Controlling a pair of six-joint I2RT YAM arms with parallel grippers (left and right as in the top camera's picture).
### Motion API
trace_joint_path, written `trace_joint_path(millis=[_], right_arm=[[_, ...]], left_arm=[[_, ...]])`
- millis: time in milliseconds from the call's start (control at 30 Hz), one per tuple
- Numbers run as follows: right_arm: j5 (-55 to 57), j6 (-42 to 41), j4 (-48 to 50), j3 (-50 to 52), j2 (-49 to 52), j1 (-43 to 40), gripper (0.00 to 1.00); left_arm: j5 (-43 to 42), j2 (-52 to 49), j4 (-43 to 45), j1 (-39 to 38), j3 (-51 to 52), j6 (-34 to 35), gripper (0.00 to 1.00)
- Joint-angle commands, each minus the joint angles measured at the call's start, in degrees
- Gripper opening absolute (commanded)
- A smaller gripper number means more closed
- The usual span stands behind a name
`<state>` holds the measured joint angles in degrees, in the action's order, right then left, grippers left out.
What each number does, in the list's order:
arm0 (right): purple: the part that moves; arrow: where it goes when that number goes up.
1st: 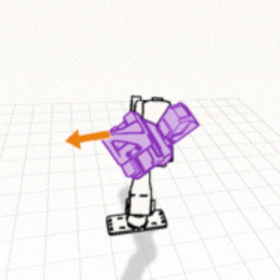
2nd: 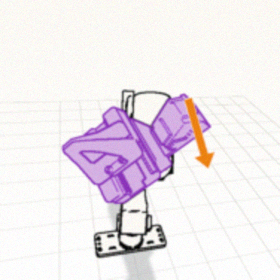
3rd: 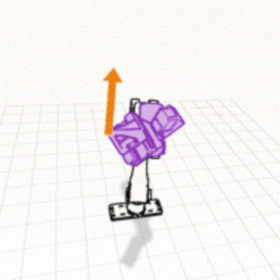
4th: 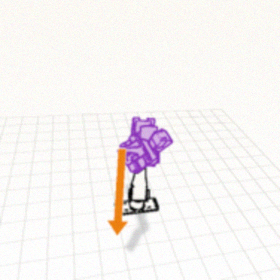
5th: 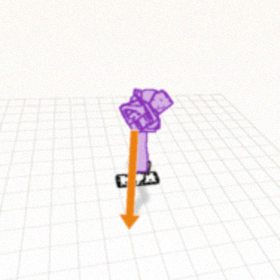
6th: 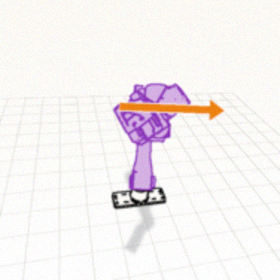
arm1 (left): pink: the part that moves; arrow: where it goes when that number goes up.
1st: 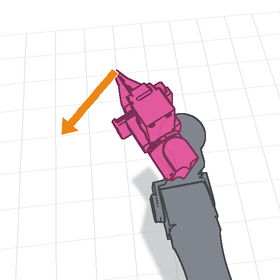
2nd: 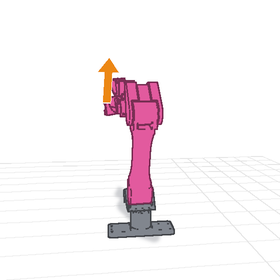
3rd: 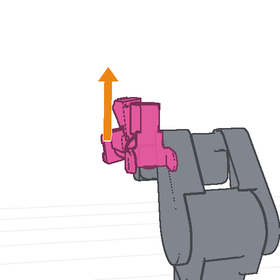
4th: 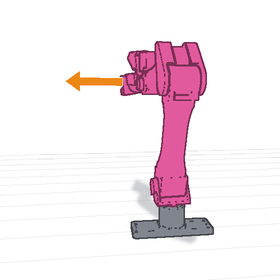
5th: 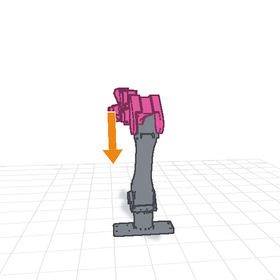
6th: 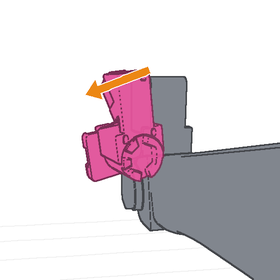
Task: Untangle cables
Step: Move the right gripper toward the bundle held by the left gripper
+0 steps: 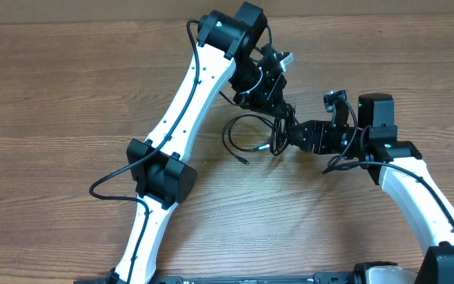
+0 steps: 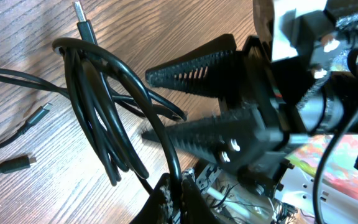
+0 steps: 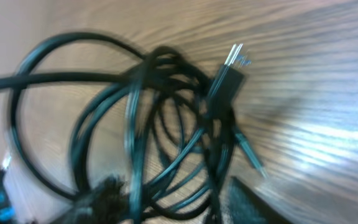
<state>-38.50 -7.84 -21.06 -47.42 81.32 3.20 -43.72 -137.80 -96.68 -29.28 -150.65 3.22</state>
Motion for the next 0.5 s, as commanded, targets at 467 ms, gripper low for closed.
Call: trace_joint_path(millis=[467], right_arm=[[19.6, -11.8, -1.8, 0.1, 0.5, 0.4, 0.04]], left_arm=[[-14.7, 2.5, 0.0, 4.4, -1.5, 9.0, 0.04]])
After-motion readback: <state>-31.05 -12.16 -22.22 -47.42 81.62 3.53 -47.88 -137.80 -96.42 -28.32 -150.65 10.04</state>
